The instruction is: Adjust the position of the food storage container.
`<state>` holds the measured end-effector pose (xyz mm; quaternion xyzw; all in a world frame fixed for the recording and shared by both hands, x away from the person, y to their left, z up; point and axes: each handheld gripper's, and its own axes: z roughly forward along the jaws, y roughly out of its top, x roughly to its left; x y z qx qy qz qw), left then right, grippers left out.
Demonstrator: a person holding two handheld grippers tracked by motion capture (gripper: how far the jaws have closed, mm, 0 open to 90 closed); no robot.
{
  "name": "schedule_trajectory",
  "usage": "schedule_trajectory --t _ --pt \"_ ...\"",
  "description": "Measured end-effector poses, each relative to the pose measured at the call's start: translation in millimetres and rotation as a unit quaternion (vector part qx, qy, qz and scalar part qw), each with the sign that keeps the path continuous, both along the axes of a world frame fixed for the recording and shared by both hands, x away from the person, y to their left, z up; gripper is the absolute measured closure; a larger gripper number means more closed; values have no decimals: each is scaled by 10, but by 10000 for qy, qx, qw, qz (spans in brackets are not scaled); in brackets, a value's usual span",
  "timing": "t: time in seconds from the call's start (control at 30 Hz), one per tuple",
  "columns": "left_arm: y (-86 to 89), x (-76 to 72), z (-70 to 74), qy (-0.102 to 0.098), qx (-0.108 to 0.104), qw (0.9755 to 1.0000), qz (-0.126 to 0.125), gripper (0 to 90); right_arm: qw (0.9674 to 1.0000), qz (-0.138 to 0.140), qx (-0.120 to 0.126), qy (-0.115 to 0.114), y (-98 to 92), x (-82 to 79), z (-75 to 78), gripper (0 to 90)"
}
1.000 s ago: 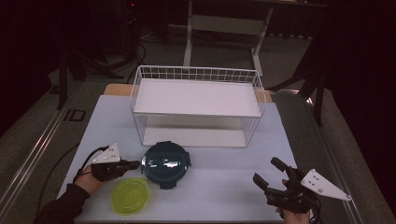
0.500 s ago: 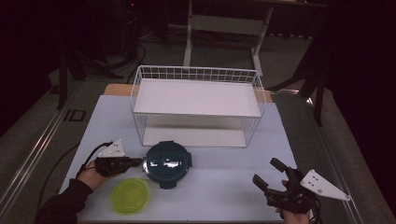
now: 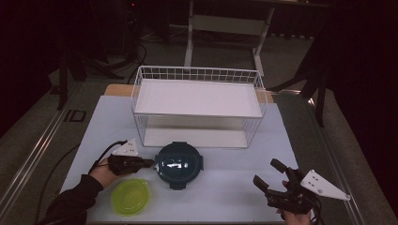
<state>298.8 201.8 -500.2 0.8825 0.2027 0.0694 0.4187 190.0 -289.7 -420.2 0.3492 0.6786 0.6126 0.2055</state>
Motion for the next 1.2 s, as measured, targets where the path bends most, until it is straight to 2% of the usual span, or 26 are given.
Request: schedule_trajectory --t 0.1,0.27,0.43,0.57,0.67,0.77,0.97,1.2 --pt "-44 15 4 38 -1 10000 -19 890 10000 -2 -5 -6 -5 5 -4 134" --pt "-55 13 -1 23 159 9999 34 890 10000 -6 25 -2 -16 1 -1 134" --pt "-57 28 -11 93 123 9999 78 890 10000 3 35 15 -19 3 -5 134" --pt "-87 43 12 154 197 9997 67 891 10000 5 29 15 -10 9 -10 134" --pt "-152 56 33 194 100 9998 -10 890 10000 28 0 25 0 10 -12 134" --pt "-245 71 61 169 199 9996 -82 890 10000 26 3 24 -3 8 -13 134" --pt "-334 118 74 308 205 9993 -80 891 10000 16 27 39 -22 15 -22 134" --pt "-522 130 94 350 281 9986 -283 891 10000 35 15 45 -9 18 -21 134"
